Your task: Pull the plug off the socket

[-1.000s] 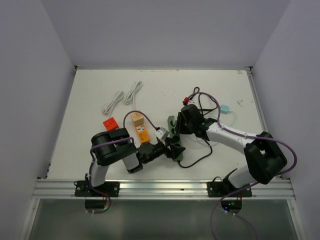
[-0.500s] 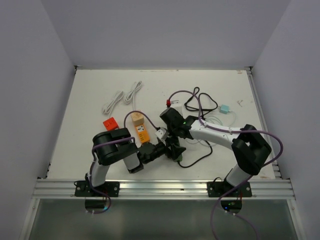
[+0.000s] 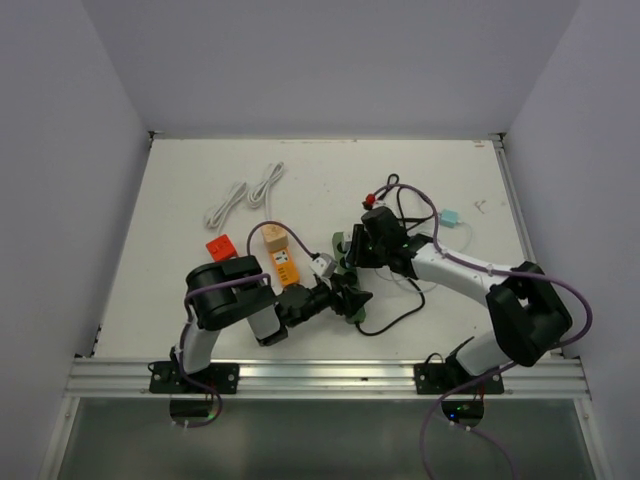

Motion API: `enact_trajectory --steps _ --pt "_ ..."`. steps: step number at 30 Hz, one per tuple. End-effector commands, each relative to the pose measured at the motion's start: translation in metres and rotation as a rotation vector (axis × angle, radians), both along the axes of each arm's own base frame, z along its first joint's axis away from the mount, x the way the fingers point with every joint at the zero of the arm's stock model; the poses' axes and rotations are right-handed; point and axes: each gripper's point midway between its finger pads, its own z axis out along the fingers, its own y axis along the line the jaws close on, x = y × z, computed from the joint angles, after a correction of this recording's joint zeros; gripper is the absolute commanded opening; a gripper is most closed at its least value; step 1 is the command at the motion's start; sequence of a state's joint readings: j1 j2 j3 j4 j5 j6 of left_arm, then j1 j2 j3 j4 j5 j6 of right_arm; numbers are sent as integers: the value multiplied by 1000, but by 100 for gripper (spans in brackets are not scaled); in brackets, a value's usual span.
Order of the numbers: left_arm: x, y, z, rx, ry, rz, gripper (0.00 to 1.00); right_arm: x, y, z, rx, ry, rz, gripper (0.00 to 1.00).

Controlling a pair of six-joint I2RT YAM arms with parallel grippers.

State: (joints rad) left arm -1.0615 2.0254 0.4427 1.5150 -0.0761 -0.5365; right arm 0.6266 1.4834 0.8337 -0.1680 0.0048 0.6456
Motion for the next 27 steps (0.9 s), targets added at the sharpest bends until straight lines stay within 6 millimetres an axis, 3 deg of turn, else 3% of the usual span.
enact_trajectory --steps 1,2,3,4,5,10,22,27 --pt "-14 45 -96 270 183 59 74 -4 28 35 3 -62 58 0" --pt "-14 45 -98 272 184 59 74 -11 22 27 -85 -41 59 0" --pt "-14 44 -97 271 184 57 74 -13 35 38 -127 -86 101 0" --pt "-14 44 -98 273 185 57 74 -5 25 39 -226 -135 47 0" --pt "-14 44 -99 275 186 57 74 -11 29 36 -293 -121 65 0" --pt "-13 44 -103 287 200 61 74 -11 18 34 -395 -139 22 0" --pt "-14 47 -133 341 344 58 73 -29 40 66 -55 -77 88 0" --pt "-13 53 -145 386 372 78 73 -24 30 58 64 -10 51 0"
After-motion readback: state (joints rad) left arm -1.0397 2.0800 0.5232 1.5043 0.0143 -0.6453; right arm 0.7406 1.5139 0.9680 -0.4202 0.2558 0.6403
